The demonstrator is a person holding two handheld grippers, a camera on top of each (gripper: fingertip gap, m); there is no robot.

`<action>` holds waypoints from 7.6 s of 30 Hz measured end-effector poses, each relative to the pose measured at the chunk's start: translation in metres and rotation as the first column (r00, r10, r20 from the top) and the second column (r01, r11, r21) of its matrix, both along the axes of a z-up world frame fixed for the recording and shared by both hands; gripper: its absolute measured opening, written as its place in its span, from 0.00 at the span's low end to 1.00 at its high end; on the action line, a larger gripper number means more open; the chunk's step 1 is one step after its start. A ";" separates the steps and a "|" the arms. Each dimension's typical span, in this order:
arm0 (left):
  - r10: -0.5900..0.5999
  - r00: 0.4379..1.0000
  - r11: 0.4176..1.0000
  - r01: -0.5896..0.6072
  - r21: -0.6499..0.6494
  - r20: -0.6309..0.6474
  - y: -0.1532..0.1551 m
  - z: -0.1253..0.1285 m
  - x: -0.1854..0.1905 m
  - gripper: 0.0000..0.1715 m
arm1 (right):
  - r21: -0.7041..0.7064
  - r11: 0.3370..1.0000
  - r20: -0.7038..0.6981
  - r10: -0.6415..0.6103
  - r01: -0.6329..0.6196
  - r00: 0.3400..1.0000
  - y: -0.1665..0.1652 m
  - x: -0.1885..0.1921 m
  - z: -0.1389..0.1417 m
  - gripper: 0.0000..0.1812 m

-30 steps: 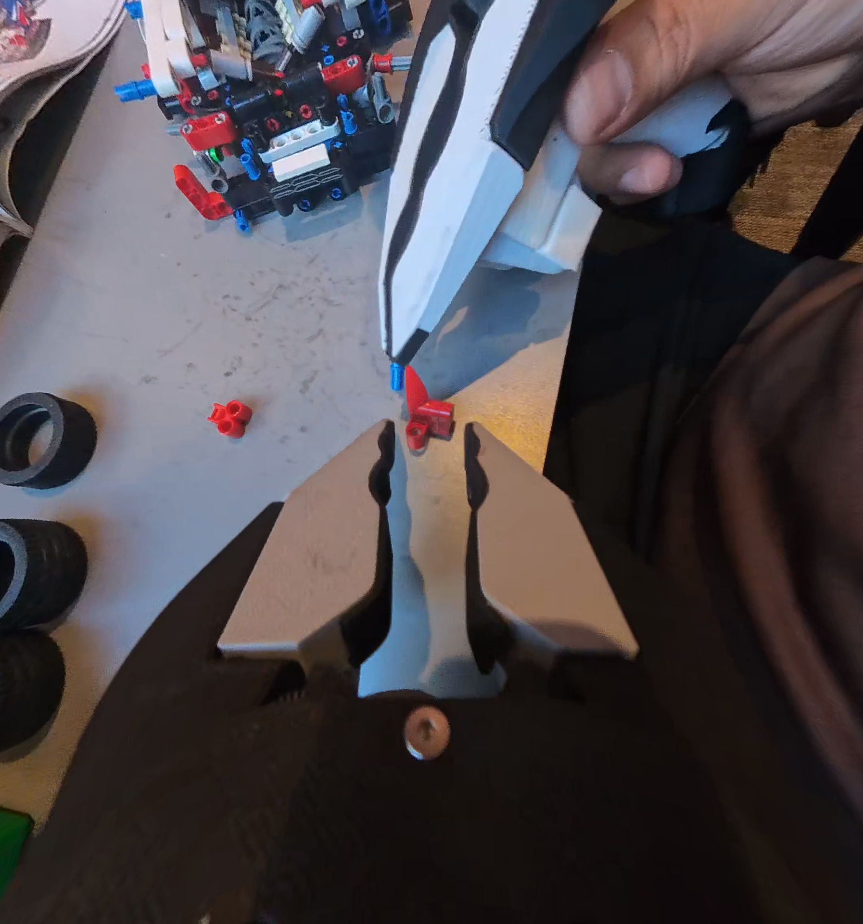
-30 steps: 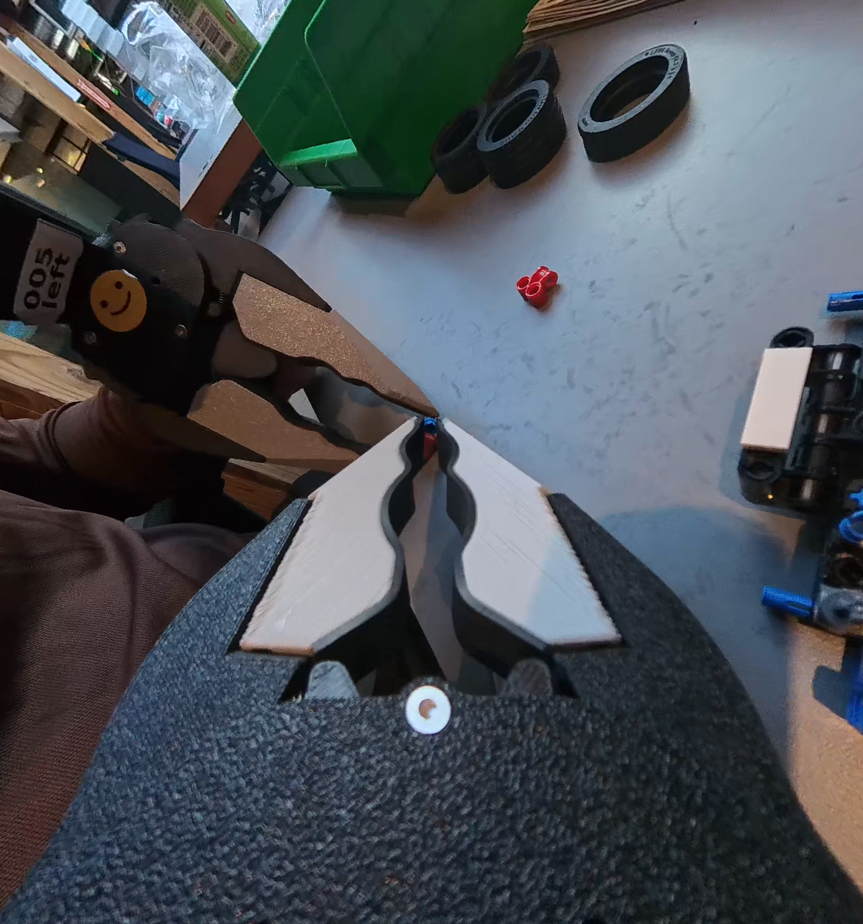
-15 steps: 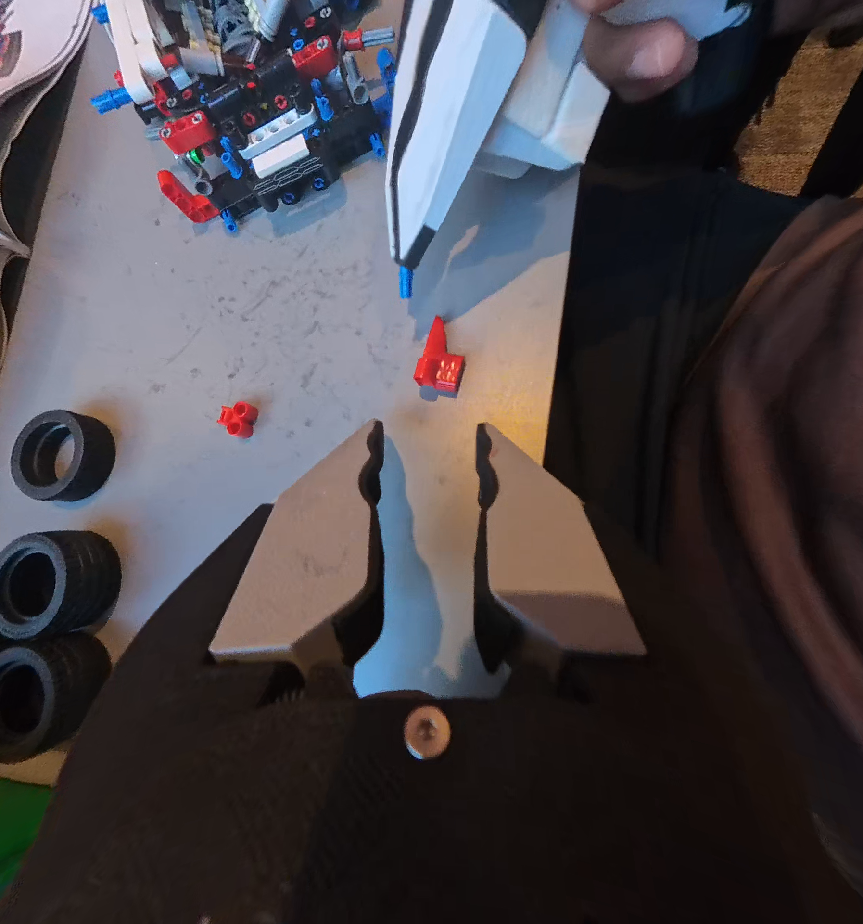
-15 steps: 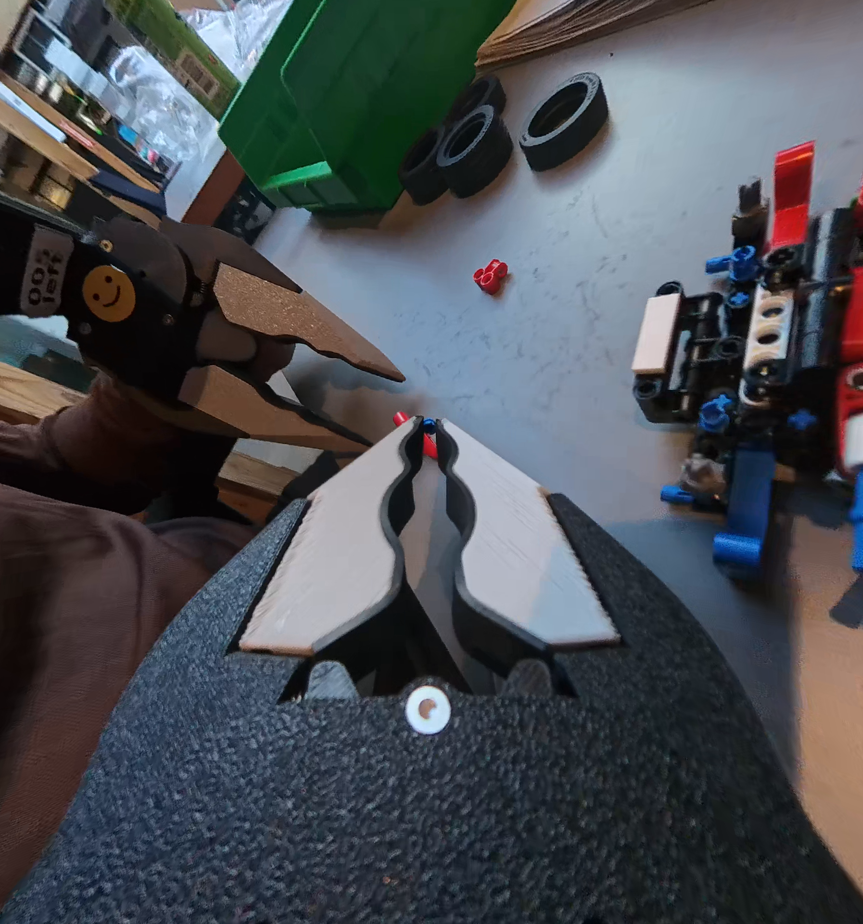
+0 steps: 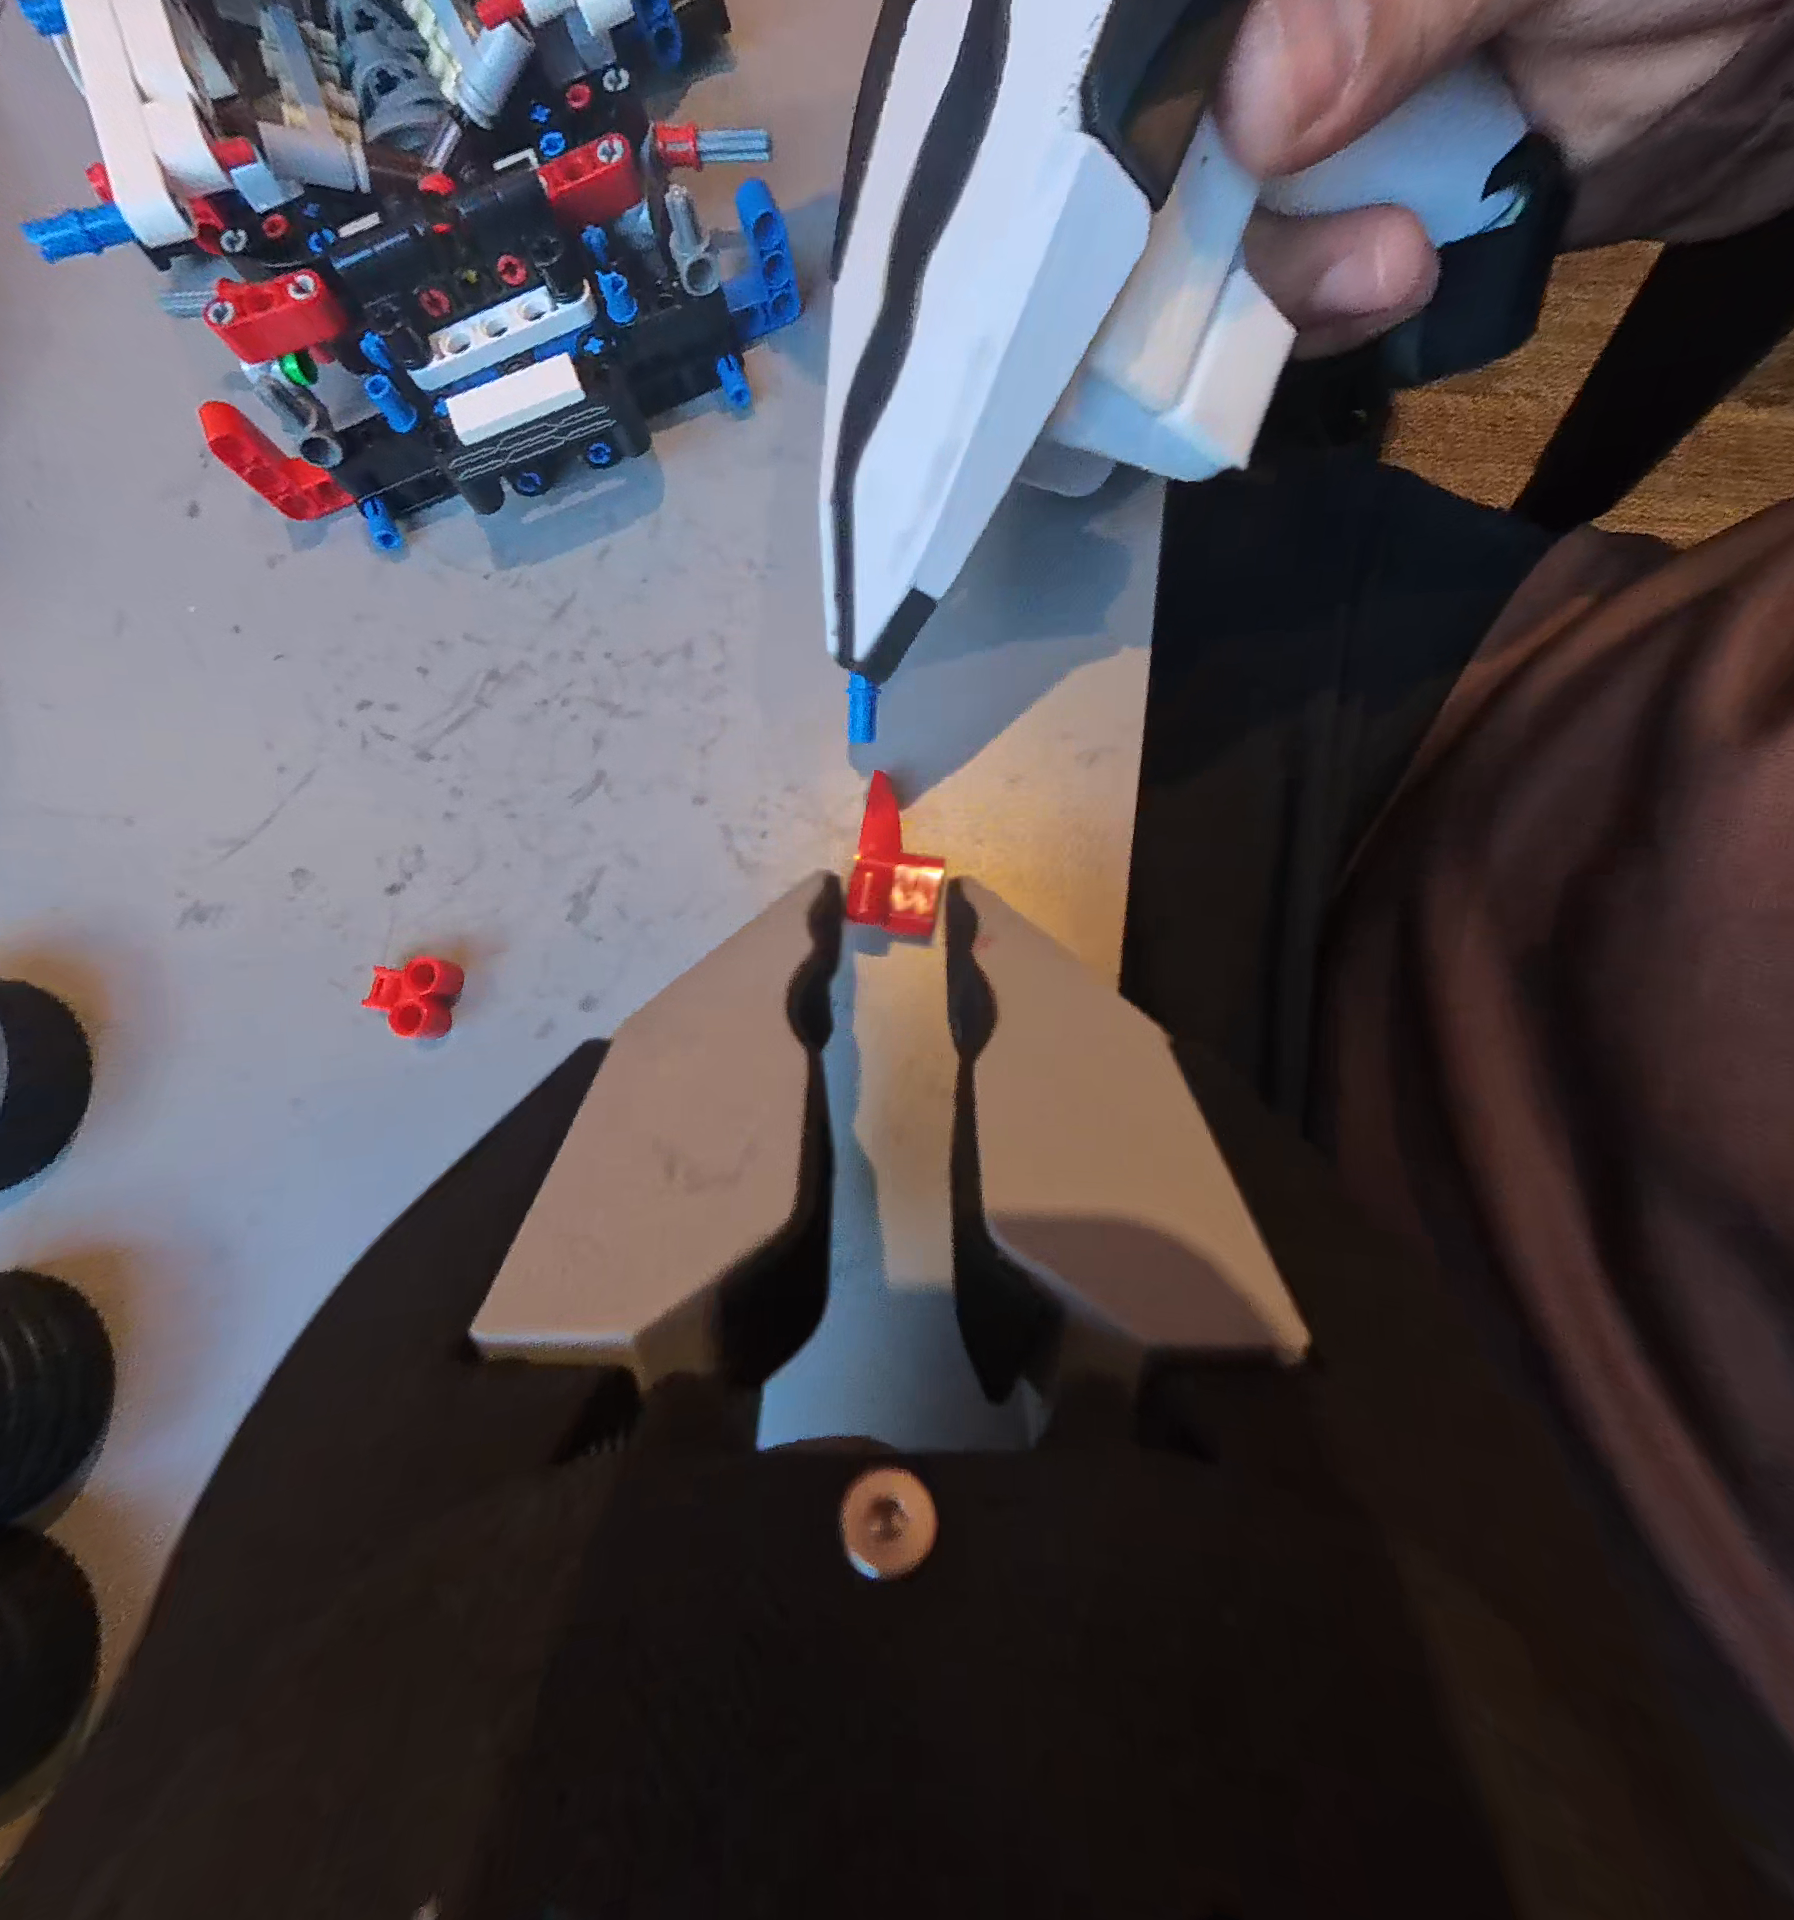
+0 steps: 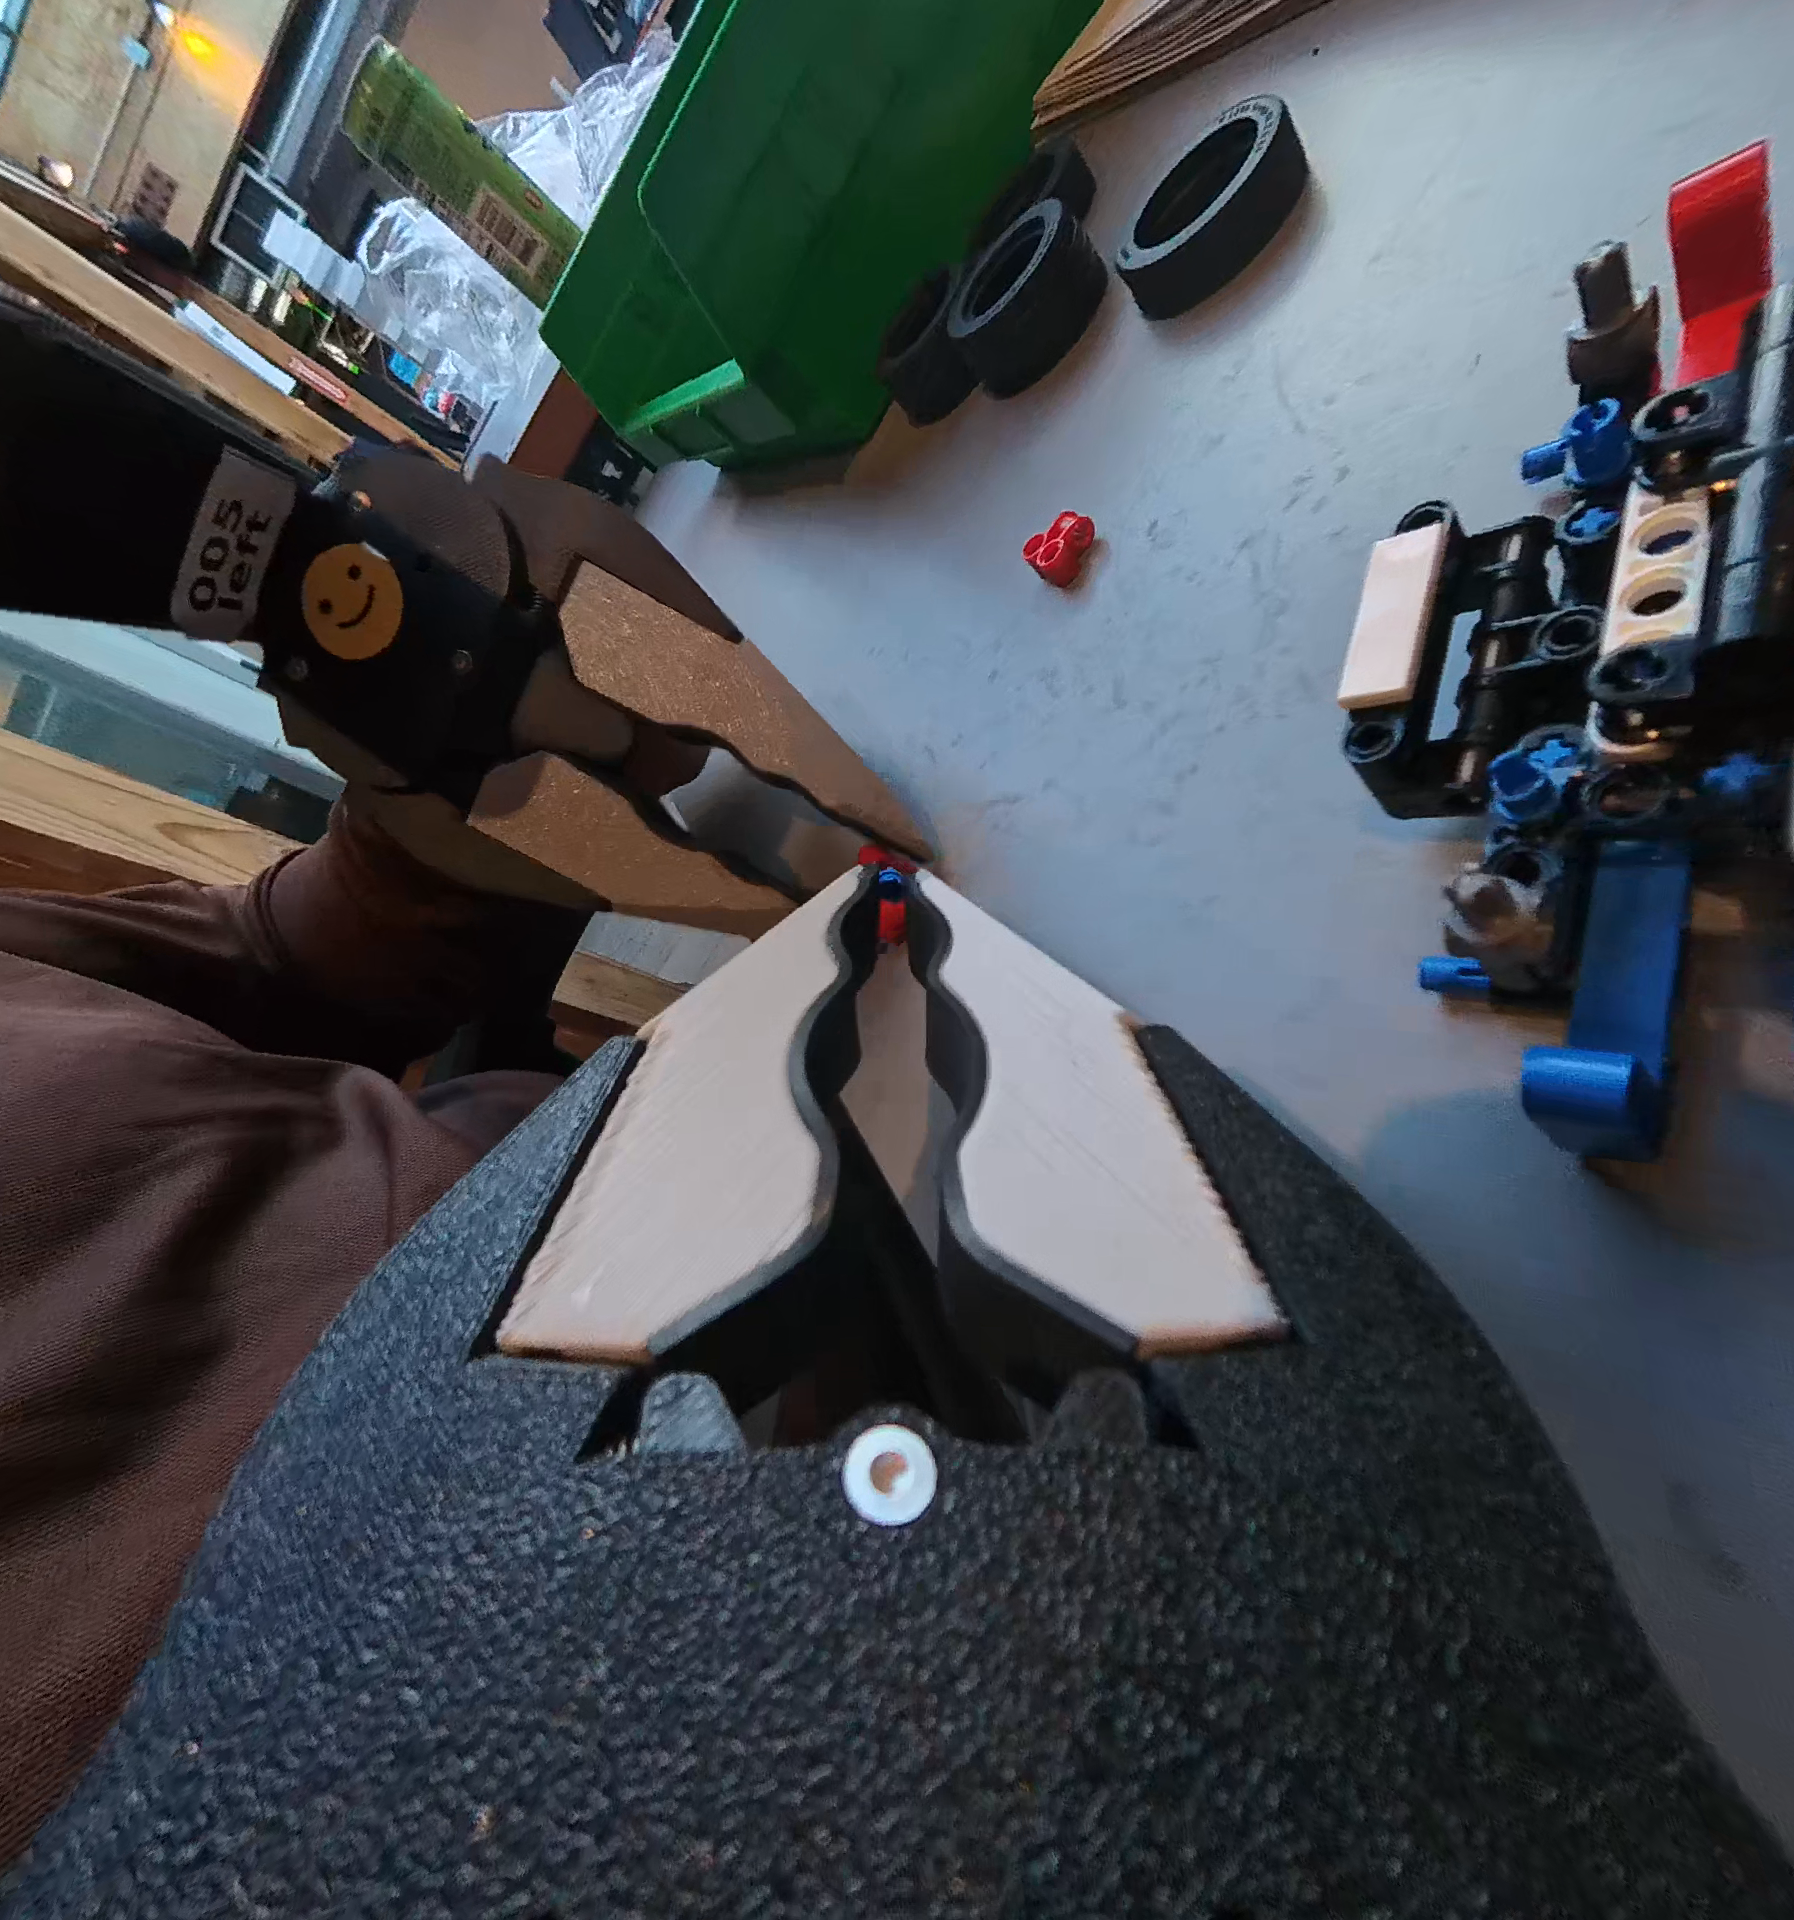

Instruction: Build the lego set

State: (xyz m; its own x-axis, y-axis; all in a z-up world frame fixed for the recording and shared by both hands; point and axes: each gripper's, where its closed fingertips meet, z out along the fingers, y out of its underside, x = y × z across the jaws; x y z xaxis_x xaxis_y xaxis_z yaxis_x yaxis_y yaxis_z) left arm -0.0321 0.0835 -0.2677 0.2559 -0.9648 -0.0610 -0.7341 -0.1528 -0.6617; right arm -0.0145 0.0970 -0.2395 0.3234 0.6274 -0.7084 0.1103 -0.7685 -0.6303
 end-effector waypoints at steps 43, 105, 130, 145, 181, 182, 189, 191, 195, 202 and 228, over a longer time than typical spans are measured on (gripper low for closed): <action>0.144 0.980 0.699 -0.201 0.686 0.141 0.039 0.047 0.005 0.08 | 0.049 0.984 -0.165 -0.161 0.171 0.973 0.022 -0.014 0.028 0.02; 0.192 0.977 0.770 -0.211 0.602 0.096 0.046 0.034 -0.004 0.08 | 0.449 0.893 0.176 -0.061 -0.025 0.983 0.018 -0.031 0.021 0.14; 0.154 0.968 0.740 -0.245 0.627 0.197 0.047 0.051 -0.008 0.08 | 0.404 0.914 0.099 -0.085 0.038 0.992 0.025 -0.008 0.020 0.12; 0.221 0.963 0.817 -0.268 0.511 0.152 0.053 0.037 -0.018 0.08 | 0.394 0.918 0.101 -0.091 0.044 0.991 0.028 -0.010 0.017 0.12; 0.370 0.928 0.914 -0.373 0.160 0.048 0.042 0.003 -0.076 0.08 | 0.376 0.925 0.205 -0.030 -0.050 0.978 0.017 -0.019 -0.002 0.12; 0.368 0.928 0.917 -0.372 0.144 0.052 0.041 0.003 -0.076 0.08 | 0.376 0.925 0.205 -0.028 -0.052 0.978 0.017 -0.019 -0.002 0.12; 0.345 0.936 0.935 -0.350 0.066 0.074 0.038 0.002 -0.073 0.08 | 0.365 0.928 0.214 -0.008 -0.072 0.977 0.014 -0.020 -0.004 0.12; 0.339 0.937 0.938 -0.343 0.046 0.078 0.038 0.002 -0.073 0.08 | 0.358 0.931 0.212 -0.006 -0.072 0.977 0.014 -0.020 -0.004 0.12; 0.330 0.940 0.942 -0.334 0.026 0.083 0.038 0.002 -0.072 0.08 | 0.350 0.934 0.213 -0.004 -0.072 0.977 0.014 -0.021 -0.005 0.12; 0.310 0.947 0.949 -0.313 0.032 0.082 0.037 0.001 -0.073 0.08 | 0.384 0.917 0.273 -0.004 -0.106 0.962 0.013 -0.024 -0.010 0.12; 0.273 0.961 0.940 -0.275 0.202 0.039 0.041 0.003 -0.078 0.08 | 0.501 0.842 0.539 -0.122 -0.200 0.833 0.072 -0.069 -0.012 0.14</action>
State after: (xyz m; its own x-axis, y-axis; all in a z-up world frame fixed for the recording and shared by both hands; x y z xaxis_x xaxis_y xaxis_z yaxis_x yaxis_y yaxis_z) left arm -0.1098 0.1243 -0.2645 0.5101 -0.8246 -0.2445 -0.6760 -0.2086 -0.7067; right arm -0.0835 0.1692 -0.2511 0.5087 0.8609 0.0087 0.5706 -0.3296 -0.7521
